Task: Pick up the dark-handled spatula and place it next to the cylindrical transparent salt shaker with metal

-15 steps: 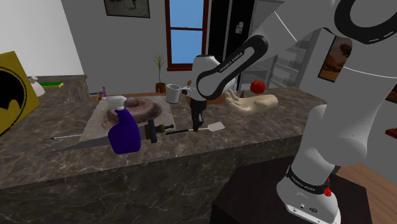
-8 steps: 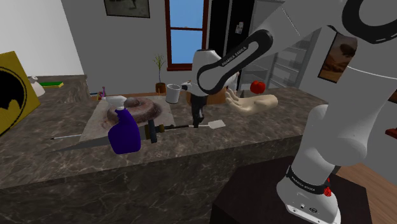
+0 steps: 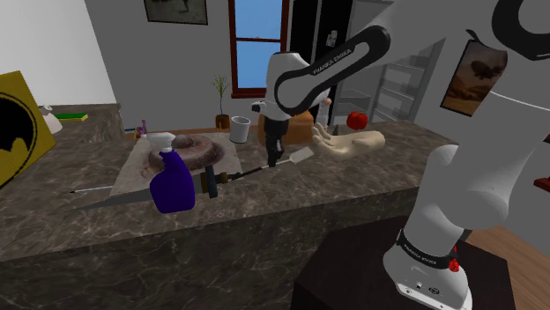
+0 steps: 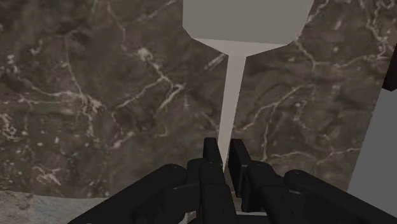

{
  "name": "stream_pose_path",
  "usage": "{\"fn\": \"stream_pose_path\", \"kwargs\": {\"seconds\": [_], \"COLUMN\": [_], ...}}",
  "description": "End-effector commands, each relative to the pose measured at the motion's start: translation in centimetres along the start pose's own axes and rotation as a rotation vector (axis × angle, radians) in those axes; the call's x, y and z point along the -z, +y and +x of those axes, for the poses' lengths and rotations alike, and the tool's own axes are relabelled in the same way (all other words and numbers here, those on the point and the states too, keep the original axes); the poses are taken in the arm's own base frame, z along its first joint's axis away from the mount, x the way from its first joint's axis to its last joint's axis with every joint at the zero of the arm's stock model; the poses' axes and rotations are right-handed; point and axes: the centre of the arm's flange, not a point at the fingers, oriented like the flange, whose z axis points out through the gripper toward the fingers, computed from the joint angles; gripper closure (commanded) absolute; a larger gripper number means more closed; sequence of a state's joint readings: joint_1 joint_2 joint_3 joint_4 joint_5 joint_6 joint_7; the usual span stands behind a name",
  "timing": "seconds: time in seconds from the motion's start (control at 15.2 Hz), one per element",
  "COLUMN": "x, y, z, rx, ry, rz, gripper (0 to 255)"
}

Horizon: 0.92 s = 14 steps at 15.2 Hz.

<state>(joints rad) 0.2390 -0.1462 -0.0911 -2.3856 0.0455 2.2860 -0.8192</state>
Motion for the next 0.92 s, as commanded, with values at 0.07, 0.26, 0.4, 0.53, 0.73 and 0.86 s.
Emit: {"fn": "stream_pose_path", "kwargs": {"seconds": [0.07,0.26,0.4,0.53,0.73,0.86], "x": [1.7,3.3,4.3,5.4,7.0,8.0], "y": [-0.1,-0.1,-0.1,-0.1,-0.1,-0.1], "z": [0.2,0.3,0.4,0.5,0.6,0.7], "rx": [0.000,0.000,0.000,0.000,0.000,0.000], "ry": [0.000,0.000,0.000,0.000,0.000,0.000], "rz": [0.000,0.000,0.000,0.000,0.000,0.000], "gripper": [255,255,255,255,255,255]}}
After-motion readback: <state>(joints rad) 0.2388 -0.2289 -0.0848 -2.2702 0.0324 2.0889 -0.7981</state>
